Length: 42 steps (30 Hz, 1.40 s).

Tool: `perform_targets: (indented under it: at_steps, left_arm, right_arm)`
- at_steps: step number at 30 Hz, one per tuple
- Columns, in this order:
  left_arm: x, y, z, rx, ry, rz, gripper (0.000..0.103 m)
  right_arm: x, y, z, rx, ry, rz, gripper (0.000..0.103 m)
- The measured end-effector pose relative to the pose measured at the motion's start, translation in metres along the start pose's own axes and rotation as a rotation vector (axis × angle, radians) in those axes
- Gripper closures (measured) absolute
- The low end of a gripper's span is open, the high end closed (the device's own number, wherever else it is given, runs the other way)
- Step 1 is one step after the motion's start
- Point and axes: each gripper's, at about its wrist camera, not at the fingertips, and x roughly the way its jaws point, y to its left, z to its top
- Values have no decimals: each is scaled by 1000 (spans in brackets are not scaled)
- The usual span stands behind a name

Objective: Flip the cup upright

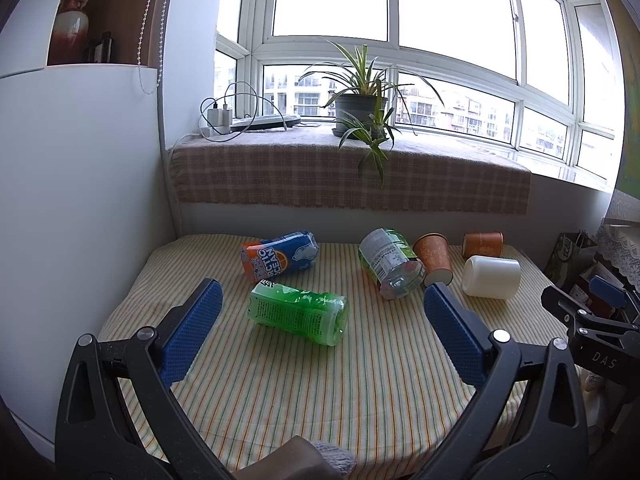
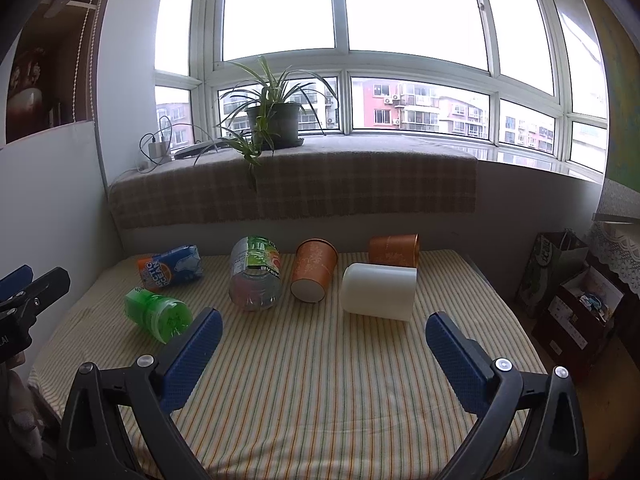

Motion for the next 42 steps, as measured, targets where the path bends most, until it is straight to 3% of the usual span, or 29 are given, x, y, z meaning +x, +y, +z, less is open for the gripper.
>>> perform_targets:
  at_steps: [42]
  left_arm:
    - [-6, 0, 2, -2, 8, -4, 1]
  right_arm:
    - [5, 7, -2, -11, 25, 36, 0]
